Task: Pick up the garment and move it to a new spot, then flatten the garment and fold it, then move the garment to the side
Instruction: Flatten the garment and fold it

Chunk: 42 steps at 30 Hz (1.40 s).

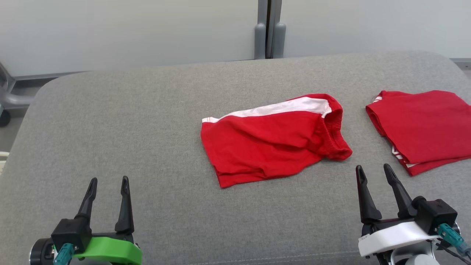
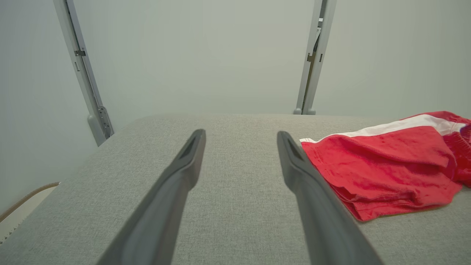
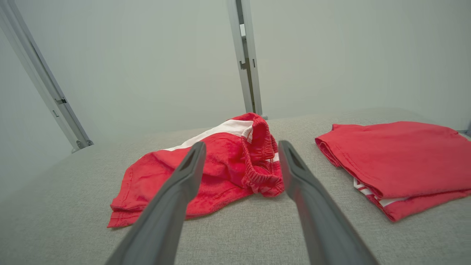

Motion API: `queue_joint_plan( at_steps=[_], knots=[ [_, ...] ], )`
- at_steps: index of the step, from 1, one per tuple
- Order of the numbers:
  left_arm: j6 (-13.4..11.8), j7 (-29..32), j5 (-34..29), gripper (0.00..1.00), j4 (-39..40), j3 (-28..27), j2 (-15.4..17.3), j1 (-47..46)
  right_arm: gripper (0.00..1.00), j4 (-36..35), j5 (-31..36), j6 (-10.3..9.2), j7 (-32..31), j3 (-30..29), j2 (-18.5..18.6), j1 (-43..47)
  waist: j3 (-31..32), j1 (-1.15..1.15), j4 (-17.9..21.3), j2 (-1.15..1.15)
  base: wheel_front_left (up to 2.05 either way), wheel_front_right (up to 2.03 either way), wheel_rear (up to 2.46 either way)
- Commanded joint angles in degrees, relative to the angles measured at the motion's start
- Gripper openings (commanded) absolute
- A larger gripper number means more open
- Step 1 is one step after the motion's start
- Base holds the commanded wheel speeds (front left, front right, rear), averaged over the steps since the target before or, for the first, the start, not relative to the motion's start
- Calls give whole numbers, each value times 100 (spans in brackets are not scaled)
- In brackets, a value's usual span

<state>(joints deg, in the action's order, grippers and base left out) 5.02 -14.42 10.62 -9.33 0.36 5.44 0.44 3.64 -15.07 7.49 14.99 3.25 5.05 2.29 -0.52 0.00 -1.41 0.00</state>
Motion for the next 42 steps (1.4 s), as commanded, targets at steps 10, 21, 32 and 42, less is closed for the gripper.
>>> queue_joint_plan(
  at_steps=[10,21,32,42],
  knots=[
    [-52,103,59,100,82,57,84,70,100,-139,67,-1,-53,-56,-45,124,52,0,85,0,0,0,0],
    [-55,159,97,100,135,155,115,48,100,-158,50,-1,-60,-83,-77,34,-43,0,-16,0,0,0,0],
    [192,1095,622,100,59,691,161,-878,100,-38,-437,-1,-273,20,359,-617,-617,0,-59,0,0,0,0],
    [250,2683,1765,100,-876,1630,279,-2900,100,615,-1002,-1,-558,386,985,-1879,-1515,0,5,0,0,0,0]
  ],
)
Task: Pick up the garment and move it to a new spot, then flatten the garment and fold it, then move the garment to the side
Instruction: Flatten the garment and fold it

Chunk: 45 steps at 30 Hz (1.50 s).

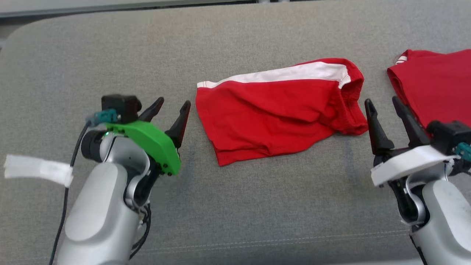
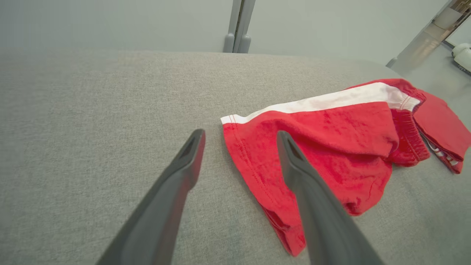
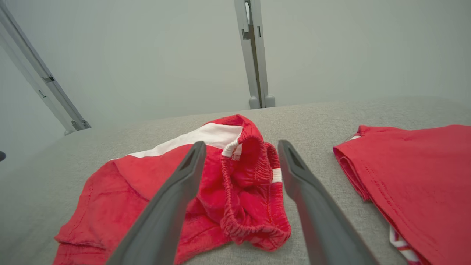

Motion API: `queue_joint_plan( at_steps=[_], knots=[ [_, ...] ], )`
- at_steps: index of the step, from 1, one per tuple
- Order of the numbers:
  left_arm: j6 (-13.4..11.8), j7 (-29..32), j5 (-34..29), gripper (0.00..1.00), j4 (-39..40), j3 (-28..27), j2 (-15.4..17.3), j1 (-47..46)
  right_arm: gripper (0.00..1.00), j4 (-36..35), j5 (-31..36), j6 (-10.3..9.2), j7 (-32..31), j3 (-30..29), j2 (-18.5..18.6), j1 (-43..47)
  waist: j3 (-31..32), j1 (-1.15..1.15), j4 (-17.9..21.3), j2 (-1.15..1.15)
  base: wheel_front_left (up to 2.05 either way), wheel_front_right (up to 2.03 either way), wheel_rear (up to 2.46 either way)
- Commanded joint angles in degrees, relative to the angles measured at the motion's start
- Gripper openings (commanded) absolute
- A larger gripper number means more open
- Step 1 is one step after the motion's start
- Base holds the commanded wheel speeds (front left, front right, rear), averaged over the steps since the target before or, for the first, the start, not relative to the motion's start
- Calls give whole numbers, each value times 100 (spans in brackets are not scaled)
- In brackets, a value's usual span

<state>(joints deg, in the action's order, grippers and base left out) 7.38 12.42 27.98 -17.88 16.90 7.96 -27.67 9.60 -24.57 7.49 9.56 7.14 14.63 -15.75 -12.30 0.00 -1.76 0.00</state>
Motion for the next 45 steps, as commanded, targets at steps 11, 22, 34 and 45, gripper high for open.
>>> queue_joint_plan(
  at_steps=[11,22,34,45],
  knots=[
    [16,716,1216,100,-1755,314,-111,-1816,100,695,-892,0,-473,796,385,-1255,-982,0,55,0,0,0,0],
    [16,454,2055,100,-2758,667,-203,-2724,100,976,-1277,0,-237,1345,434,-1994,-1342,0,110,0,0,0,0],
    [17,398,2725,0,-3303,1073,-67,-3087,0,1065,-1545,0,68,1502,489,-2298,-1463,0,225,0,0,0,0],
    [17,139,3127,0,-3274,1562,94,-3198,0,1020,-1822,0,253,1629,611,-2243,-1406,0,323,0,0,0,0]
  ],
)
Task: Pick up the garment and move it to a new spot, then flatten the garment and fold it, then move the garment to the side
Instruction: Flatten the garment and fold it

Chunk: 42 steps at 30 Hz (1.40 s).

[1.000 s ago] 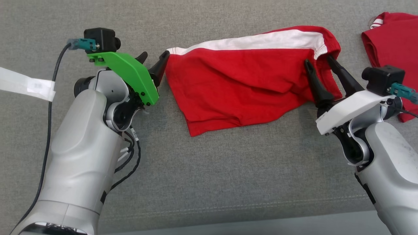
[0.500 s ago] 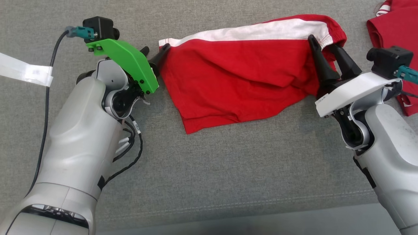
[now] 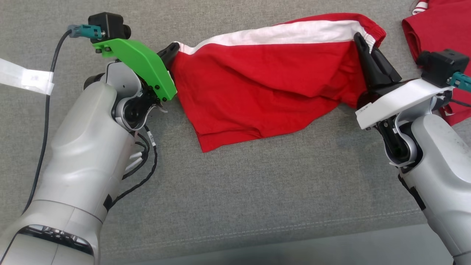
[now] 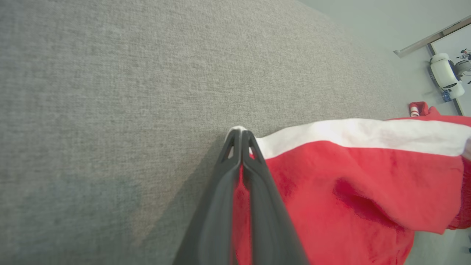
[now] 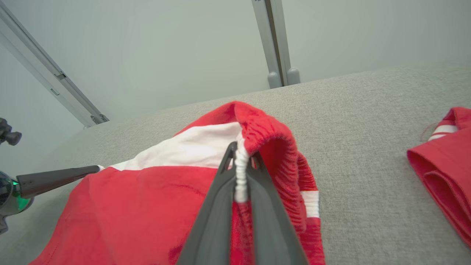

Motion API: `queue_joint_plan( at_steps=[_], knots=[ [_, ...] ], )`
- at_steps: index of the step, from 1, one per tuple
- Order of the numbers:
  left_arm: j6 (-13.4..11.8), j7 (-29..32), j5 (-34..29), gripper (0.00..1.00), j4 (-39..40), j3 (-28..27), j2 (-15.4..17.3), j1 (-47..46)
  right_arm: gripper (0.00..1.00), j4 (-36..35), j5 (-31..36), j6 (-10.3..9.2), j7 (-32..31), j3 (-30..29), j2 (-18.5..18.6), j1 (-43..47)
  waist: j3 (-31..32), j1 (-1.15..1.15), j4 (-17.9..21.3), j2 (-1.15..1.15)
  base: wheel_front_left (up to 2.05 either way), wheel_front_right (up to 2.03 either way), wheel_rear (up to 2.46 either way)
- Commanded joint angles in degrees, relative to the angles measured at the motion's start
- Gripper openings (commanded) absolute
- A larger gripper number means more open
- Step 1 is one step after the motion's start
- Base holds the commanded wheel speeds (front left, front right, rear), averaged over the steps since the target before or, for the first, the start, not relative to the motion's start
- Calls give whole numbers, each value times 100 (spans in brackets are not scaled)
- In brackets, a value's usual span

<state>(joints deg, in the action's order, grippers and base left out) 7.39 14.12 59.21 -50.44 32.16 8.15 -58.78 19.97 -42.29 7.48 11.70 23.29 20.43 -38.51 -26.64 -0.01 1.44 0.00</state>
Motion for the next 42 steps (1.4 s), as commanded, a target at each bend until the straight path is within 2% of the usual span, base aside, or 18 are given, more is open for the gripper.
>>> queue_joint_plan(
  at_steps=[1,10,15,21,27,31,35,38,42],
  knots=[
    [16,-65,60,0,-4,71,82,-92,0,-38,-64,1,65,32,46,37,49,1,4,0,0,0,0],
    [16,-580,411,0,450,195,416,-201,0,-300,-370,1,52,77,238,149,422,1,-14,0,0,0,0],
    [16,-744,619,0,886,214,754,-327,0,-664,-717,1,-195,118,464,94,740,1,-54,0,0,0,0],
    [16,-997,841,0,1401,56,1187,-514,0,-1168,-1174,1,-577,144,697,-330,1169,1,-62,0,0,0,0],
    [-1,-1157,813,0,1604,-127,1441,-879,0,-1316,-1555,1,-1007,263,811,-1111,1599,1,-80,0,0,0,0],
    [-156,-1034,705,0,1627,-113,1531,-1164,0,-1042,-1642,1,-1255,393,774,-1636,1811,1,-79,0,0,0,0],
    [-312,-869,557,0,1420,-2,1568,-1473,0,-413,-1626,1,-1482,660,613,-2256,1907,1,-32,0,0,0,0],
    [-410,-842,385,0,1119,80,1535,-1727,0,221,-1513,0,-1454,897,399,-2798,1846,1,30,0,0,0,0],
    [-455,-1091,193,0,562,121,1468,-2074,0,1142,-1300,0,-1134,1187,60,-3490,1729,1,83,0,0,0,0]
  ],
)
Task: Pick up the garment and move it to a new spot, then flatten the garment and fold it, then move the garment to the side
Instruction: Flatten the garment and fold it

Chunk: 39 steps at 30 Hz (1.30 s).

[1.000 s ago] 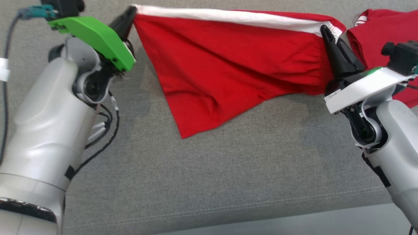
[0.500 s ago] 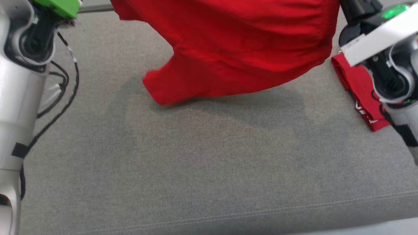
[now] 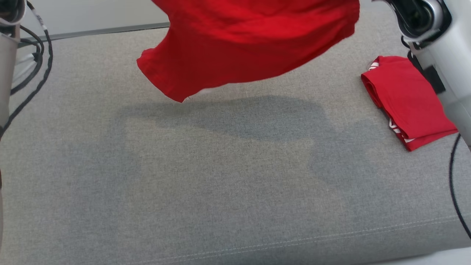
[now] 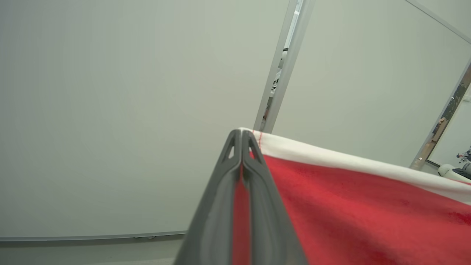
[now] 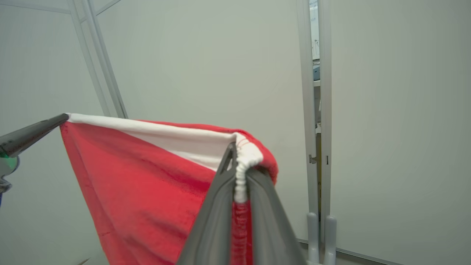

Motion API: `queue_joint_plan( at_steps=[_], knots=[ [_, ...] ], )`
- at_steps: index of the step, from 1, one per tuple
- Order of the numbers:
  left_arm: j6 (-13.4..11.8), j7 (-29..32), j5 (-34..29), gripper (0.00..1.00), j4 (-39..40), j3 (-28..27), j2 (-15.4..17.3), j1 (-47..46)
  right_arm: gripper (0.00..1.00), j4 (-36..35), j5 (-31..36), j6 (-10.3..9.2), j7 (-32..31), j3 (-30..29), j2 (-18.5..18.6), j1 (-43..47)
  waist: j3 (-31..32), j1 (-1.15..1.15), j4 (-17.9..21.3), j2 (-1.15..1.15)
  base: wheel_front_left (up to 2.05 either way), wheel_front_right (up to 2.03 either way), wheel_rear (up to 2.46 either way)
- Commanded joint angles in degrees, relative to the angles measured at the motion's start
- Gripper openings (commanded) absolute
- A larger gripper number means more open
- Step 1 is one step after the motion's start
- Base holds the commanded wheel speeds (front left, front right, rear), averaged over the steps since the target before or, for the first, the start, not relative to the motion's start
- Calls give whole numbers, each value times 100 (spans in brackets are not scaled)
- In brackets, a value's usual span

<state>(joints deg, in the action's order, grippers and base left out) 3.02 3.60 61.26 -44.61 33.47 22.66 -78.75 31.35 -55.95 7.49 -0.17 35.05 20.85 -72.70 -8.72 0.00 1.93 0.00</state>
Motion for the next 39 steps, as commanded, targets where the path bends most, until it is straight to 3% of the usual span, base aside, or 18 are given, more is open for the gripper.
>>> queue_joint_plan(
  at_steps=[1,7,10,14,18,23,29,35,39],
  knots=[
    [-12,-127,-51,0,-165,-16,-9,-170,0,250,94,-1,160,58,-75,-235,-113,0,39,0,0,0,0],
    [25,-749,-414,0,-889,96,-154,-730,0,1612,532,-7,932,369,-491,-1161,-617,0,-15,0,0,0,0],
    [38,-1357,-709,0,-1099,160,-205,-1094,0,2238,979,-7,1348,474,-634,-1692,-946,0,-89,0,0,0,0],
    [41,-1831,-1068,0,-1245,195,-342,-1470,0,2787,1535,-7,1530,401,-830,-2212,-1354,0,-190,0,0,0,0],
    [165,-1888,-1338,0,-1081,-24,-485,-1529,0,2656,2139,-6,1529,5,-849,-2359,-1815,0,-289,0,0,0,0],
    [307,-1869,-1593,0,-789,-556,-737,-761,0,2523,2508,-5,1532,74,-903,-1817,-2146,0,-392,0,0,0,0],
    [409,-1871,-1686,0,-491,-1037,-1121,297,0,2092,1874,-4,1533,453,-711,-954,-2343,0,-489,0,0,0,0],
    [442,-1872,-1774,0,-2,-1433,-1395,1473,0,1300,744,-4,1517,1089,-199,-10,-2312,0,-561,0,0,0,0],
    [452,-1873,-1855,0,512,-1553,-1409,2247,0,693,125,-3,1524,1380,146,603,-2181,0,-550,0,0,0,0]
  ],
)
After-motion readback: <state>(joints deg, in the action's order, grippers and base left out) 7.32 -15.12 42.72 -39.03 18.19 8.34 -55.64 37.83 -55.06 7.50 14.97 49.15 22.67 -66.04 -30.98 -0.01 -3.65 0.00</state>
